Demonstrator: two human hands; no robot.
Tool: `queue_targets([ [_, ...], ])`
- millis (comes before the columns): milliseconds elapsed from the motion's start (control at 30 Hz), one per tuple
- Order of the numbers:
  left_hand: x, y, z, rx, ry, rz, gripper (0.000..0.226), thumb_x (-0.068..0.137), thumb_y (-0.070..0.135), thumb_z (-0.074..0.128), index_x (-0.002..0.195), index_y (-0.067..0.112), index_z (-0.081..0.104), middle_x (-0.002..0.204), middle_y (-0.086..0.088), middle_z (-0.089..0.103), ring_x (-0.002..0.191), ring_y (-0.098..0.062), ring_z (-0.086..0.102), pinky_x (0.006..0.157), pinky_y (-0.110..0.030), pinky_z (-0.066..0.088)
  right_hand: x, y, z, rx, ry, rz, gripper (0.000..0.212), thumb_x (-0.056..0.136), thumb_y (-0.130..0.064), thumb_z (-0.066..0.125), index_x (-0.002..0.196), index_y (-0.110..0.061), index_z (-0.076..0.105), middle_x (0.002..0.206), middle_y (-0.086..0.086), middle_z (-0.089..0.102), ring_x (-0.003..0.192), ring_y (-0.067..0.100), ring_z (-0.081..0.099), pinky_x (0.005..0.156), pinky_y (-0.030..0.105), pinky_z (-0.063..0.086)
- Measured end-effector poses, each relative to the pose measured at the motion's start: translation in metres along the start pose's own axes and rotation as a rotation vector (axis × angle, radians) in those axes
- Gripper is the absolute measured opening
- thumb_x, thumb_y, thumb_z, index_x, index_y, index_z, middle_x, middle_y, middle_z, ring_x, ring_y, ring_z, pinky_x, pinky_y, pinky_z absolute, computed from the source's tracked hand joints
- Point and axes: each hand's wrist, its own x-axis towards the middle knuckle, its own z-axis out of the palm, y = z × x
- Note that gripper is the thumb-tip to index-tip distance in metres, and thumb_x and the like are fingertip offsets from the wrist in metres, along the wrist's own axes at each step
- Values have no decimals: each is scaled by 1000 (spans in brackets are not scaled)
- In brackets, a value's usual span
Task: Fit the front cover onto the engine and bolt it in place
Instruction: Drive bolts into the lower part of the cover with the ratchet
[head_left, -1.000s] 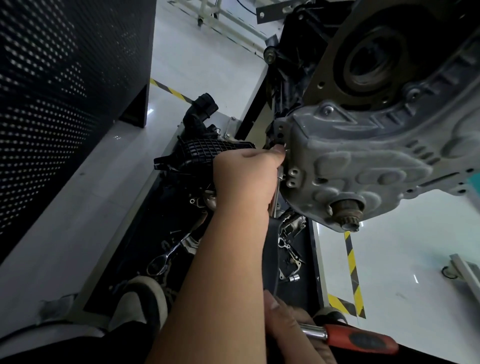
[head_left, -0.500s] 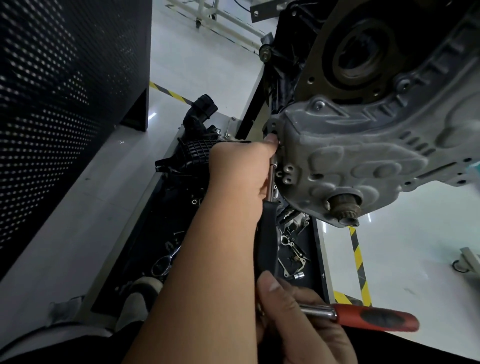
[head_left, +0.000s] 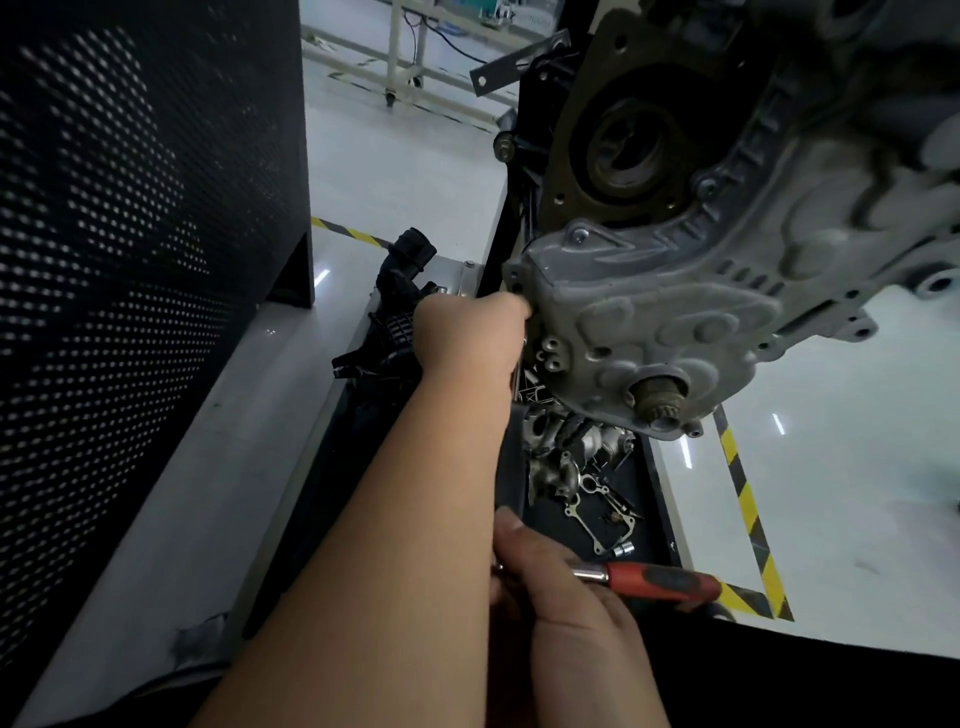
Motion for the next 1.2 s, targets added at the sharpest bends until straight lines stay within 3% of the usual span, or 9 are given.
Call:
queue_targets([
  [233, -18, -4, -17, 25, -108, -164, 25, 89, 29, 76, 89, 6, 64, 43, 4, 46, 19, -7, 33, 33, -12, 30, 17, 8, -12, -320, 315, -361, 19, 66, -9, 89, 70, -5, 71, 52, 15, 68, 42, 25, 66, 48, 33, 55],
  [367, -53, -18, -53, 372, -401, -348, 64, 93, 69, 50, 71, 17, 78, 49, 3, 60, 30, -10, 49, 40, -17, 36, 9, 1, -7, 70, 51, 2, 15, 80, -1, 79, 69, -1, 70, 65, 22, 69, 38, 18, 55, 39, 26, 45],
  [533, -65, -1, -75, 538, -462, -233, 51, 95, 63, 53, 76, 19, 72, 61, -2, 63, 35, -14, 46, 38, -19, 34, -12, -14, 0, 542, -286, 350, 23, 75, -12, 74, 84, 9, 74, 77, 20, 70, 44, 11, 59, 39, 21, 49],
  [600, -65, 4, -76, 535, -444, -214, 45, 93, 58, 59, 81, 16, 69, 64, -4, 64, 41, -18, 49, 40, -21, 36, -20, -11, -1, 304, -271, 184, 28, 88, -21, 72, 97, 6, 73, 86, 20, 76, 52, 16, 67, 48, 27, 57],
  [733, -73, -1, -72, 442, -422, -162, 43, 84, 56, 69, 79, 13, 68, 72, -9, 70, 54, -26, 64, 46, -36, 53, -17, 3, -14, -636, 6, -614, 10, 93, -36, 68, 91, -28, 63, 79, -4, 75, 71, 13, 73, 72, 42, 61],
  [800, -75, -8, -68, 366, -401, -142, 46, 74, 62, 71, 78, 15, 69, 77, -14, 69, 67, -30, 67, 65, -48, 58, -13, 4, -15, -702, 21, -744, 13, 90, -33, 72, 89, -29, 59, 77, -5, 72, 73, 12, 72, 71, 41, 59],
  [933, -73, -13, -68, 235, -459, -323, 54, 68, 75, 70, 60, 22, 67, 59, 0, 59, 46, -17, 57, 49, -25, 45, -20, 2, -3, -118, -47, -373, 13, 94, -13, 70, 95, -4, 62, 67, 8, 71, 55, 20, 67, 53, 31, 55],
  [1067, -67, -22, -74, -16, -609, -393, 50, 85, 64, 61, 71, 16, 65, 75, -6, 57, 48, -17, 45, 52, -25, 30, -20, 3, 3, 566, -202, 90, 31, 89, -9, 69, 114, 8, 64, 77, 17, 67, 52, 15, 60, 47, 26, 51],
  [1200, -69, -21, -76, -146, -621, -420, 45, 97, 50, 52, 75, 14, 66, 77, -5, 60, 48, -14, 44, 45, -24, 41, -20, 8, 6, 619, -226, 144, 39, 85, -13, 71, 115, 12, 67, 78, 19, 70, 52, 15, 66, 46, 25, 54],
])
